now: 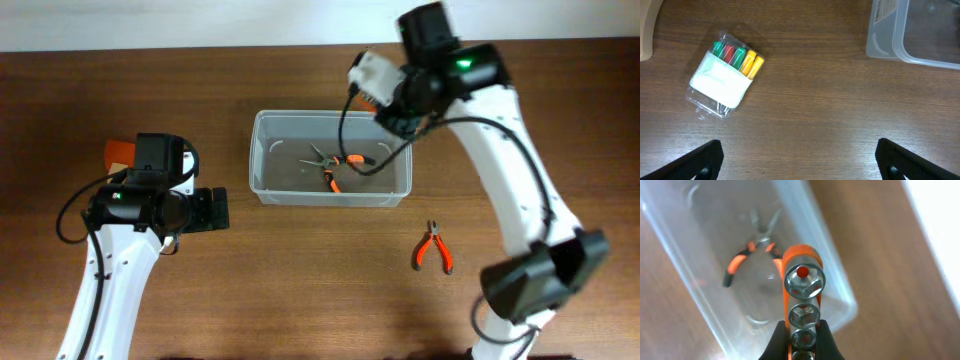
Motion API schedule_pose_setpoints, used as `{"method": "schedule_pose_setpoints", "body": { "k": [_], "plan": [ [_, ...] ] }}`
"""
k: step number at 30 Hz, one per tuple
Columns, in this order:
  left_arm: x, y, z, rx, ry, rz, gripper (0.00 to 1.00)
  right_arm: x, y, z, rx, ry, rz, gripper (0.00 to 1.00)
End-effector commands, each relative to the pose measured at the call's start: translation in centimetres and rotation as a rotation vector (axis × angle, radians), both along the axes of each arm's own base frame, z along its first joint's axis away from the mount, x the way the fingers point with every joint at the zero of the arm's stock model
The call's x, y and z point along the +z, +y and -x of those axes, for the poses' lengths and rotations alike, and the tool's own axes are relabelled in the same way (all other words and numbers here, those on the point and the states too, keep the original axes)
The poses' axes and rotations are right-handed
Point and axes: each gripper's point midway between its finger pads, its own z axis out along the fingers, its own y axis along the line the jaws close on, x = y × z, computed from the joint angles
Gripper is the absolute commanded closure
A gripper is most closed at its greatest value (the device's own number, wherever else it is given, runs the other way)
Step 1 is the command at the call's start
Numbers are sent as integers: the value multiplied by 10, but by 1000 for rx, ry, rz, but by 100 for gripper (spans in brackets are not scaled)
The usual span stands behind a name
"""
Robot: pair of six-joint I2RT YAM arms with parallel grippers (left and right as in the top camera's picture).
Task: Pack container
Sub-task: 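Lower the socket rail into the container beside the pliers, release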
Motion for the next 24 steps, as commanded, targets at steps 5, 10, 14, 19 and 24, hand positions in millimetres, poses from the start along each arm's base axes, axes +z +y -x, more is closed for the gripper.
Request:
{"method": "schedule_pose_setpoints", "body": {
  "k": [5,10,14,19,24],
  "plan": [
    [-1,-1,0,-13,3,6,1,-98,40,23,190,296,1,96],
    [-1,-1,0,-13,3,6,1,-140,45,34,201,414,37,96],
    [-1,-1,0,-13,3,6,1,-153,47,36,205,443,46,96],
    [-1,-1,0,-13,3,6,1,-154,46,37,203,449,48,91],
    [-1,-1,0,-13,2,6,1,-154,46,37,203,450,48,78]
  ]
}}
